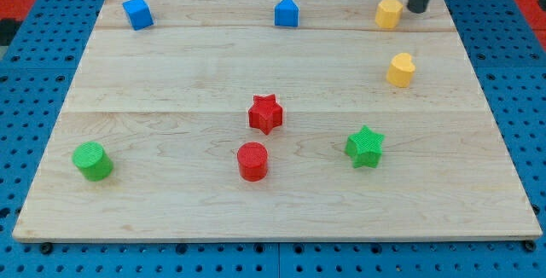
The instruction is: Move green circle towards center left
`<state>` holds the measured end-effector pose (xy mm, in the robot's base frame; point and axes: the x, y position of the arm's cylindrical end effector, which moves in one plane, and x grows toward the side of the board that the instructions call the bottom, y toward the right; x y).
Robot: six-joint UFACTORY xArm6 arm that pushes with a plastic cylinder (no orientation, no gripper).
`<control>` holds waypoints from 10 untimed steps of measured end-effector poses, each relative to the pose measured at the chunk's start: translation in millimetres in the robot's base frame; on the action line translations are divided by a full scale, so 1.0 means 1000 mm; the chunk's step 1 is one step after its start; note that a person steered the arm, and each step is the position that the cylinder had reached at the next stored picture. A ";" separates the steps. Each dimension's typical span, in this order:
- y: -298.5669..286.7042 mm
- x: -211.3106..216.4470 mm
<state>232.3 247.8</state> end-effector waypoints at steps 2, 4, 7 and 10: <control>0.030 0.012; 0.042 0.029; 0.054 0.155; -0.098 0.343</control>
<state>575.0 150.0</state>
